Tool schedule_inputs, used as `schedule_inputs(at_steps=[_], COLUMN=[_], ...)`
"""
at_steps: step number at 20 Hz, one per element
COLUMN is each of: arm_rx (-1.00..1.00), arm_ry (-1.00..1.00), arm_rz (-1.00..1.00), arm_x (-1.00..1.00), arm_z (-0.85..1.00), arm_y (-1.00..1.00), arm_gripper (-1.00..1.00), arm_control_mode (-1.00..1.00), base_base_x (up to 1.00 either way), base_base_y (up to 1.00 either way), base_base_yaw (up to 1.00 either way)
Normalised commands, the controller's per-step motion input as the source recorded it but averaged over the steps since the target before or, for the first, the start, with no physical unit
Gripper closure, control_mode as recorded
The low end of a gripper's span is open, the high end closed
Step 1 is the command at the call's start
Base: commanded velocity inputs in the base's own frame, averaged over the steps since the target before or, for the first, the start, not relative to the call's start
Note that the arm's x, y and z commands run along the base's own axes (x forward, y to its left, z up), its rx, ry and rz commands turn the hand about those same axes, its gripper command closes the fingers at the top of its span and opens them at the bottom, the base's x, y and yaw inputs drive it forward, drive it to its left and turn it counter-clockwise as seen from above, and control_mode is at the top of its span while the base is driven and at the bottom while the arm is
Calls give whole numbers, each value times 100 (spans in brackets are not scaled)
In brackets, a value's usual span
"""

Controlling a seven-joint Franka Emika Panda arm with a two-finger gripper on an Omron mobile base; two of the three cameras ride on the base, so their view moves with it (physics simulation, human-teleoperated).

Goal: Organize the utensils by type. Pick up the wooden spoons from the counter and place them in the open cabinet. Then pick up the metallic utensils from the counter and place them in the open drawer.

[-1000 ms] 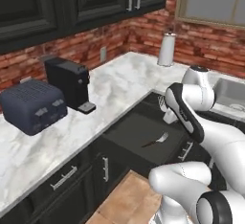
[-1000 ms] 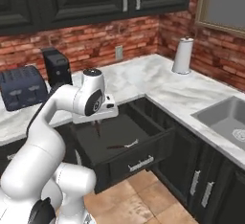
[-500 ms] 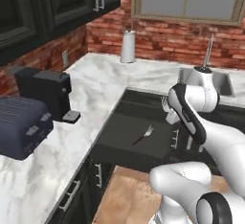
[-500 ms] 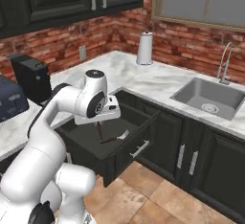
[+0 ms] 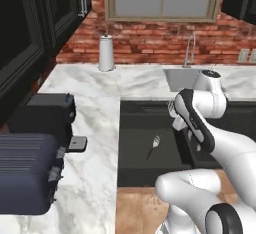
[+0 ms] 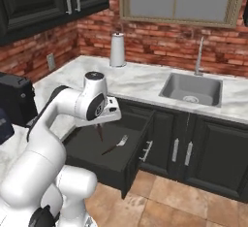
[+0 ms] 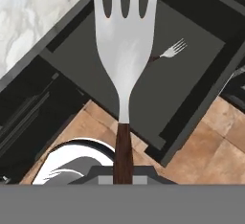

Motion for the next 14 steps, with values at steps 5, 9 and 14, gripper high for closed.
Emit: schedule_inputs(at_steps=[5,9,14], arm_rx=[0,0,0], arm_ry=[0,0,0], arm_rz=[0,0,0], arm_x=[0,0,0], arm_z=[0,0,0], arm_y=[0,0,0], arm_gripper=[100,100,100], arm_control_mode=[100,100,100], base_base_x=[33,24,23], base_base_y=[41,25,20], base_base_yaw=[-27,-5,-3])
